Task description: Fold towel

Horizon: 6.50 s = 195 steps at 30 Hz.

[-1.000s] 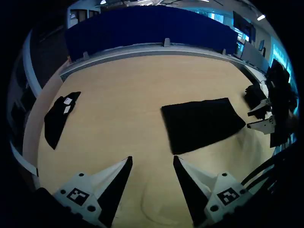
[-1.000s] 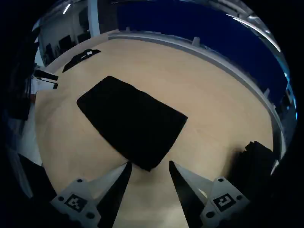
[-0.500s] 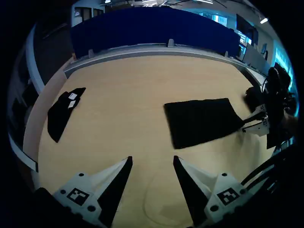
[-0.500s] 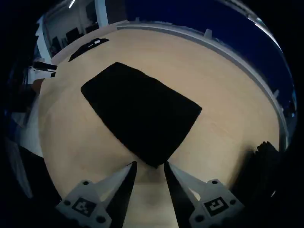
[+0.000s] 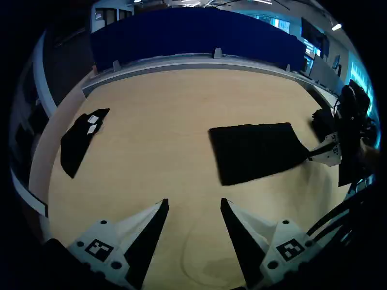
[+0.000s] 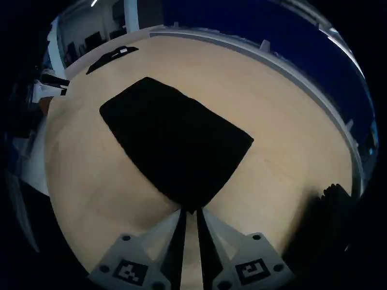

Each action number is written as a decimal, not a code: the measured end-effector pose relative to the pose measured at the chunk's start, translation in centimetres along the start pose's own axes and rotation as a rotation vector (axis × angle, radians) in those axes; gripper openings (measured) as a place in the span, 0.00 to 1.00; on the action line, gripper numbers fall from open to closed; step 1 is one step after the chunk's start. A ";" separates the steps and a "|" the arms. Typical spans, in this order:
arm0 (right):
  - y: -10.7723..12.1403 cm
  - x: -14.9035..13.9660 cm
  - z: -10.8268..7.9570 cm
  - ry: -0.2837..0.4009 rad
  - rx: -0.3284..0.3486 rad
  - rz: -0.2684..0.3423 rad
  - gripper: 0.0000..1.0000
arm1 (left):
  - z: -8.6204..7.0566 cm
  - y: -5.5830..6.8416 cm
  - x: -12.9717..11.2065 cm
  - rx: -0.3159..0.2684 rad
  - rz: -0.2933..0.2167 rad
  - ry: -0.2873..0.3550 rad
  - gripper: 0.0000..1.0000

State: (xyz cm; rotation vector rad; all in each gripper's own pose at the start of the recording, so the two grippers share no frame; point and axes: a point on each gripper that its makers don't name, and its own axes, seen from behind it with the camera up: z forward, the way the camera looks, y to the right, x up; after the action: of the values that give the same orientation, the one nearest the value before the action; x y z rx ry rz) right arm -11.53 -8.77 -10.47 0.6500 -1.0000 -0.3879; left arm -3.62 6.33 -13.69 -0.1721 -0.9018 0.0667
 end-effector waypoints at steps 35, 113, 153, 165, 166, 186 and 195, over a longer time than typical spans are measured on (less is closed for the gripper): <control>-1.1 9.8 -3.9 0.149 -0.030 -0.202 0.03 | -2.0 -1.1 0.5 0.018 -0.049 0.047 0.79; -15.9 13.6 5.6 0.087 0.145 -0.297 0.58 | -5.9 -4.6 -3.2 0.056 -0.227 0.096 0.79; -14.0 8.0 6.2 0.014 0.096 -0.135 0.22 | -5.3 -4.3 -3.7 0.043 -0.228 0.093 0.79; -13.6 8.6 5.8 0.029 0.083 -0.150 0.03 | -5.2 -4.2 -3.5 0.039 -0.223 0.093 0.79; -13.6 8.7 5.8 0.031 0.082 -0.151 0.03 | -5.2 -4.2 -3.5 0.039 -0.224 0.093 0.79; -11.7 16.5 0.1 0.194 0.021 -0.219 0.03 | -5.4 -4.0 -1.3 0.027 -0.200 0.119 0.79; -10.6 21.0 -5.0 0.293 -0.023 -0.253 0.03 | -5.2 -3.3 0.4 0.010 -0.175 0.140 0.79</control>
State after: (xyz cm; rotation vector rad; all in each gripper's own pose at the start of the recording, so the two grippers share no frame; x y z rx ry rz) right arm 3.15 -27.27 -5.78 0.7909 -0.6348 -0.5089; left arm 0.61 2.54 -15.99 -0.0874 -0.7736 -0.1021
